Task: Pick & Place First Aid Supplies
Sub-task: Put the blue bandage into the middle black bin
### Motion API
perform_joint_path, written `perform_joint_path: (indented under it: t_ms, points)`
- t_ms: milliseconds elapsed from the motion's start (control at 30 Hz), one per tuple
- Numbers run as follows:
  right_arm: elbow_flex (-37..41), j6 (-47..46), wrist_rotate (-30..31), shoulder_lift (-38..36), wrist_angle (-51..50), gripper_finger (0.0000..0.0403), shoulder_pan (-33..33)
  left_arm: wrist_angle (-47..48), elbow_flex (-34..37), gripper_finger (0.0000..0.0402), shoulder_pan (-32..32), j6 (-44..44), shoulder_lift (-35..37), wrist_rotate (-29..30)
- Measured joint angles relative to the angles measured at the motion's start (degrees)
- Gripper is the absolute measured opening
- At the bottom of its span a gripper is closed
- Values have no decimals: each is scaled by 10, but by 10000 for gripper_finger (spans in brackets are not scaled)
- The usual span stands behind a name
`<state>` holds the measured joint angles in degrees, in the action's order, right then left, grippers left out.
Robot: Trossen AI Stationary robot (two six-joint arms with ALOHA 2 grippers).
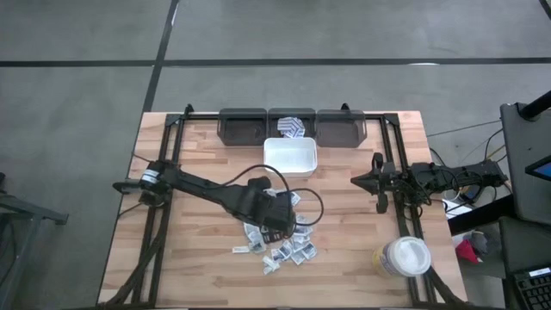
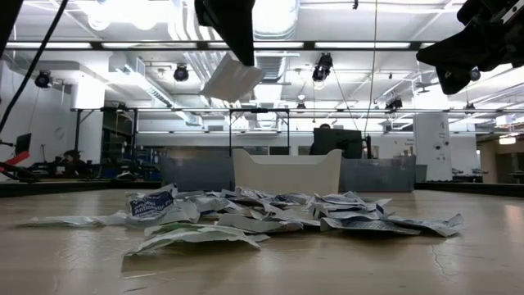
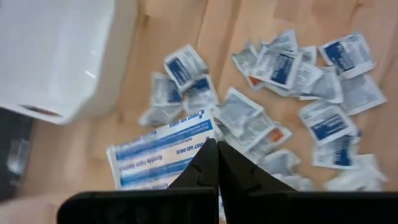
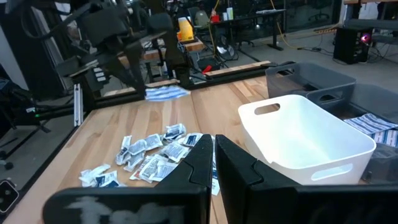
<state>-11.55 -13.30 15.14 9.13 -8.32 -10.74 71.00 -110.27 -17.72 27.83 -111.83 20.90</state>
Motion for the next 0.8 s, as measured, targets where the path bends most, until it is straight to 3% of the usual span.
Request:
perform_joint_path:
  t_ms: [433,800]
  points:
    - [0,0,0,0,0,18,0,6,-9,0,23,-172,0,108]
    - [0,0,0,0,0,18,0,-24,-9,0,111,-341,0,147]
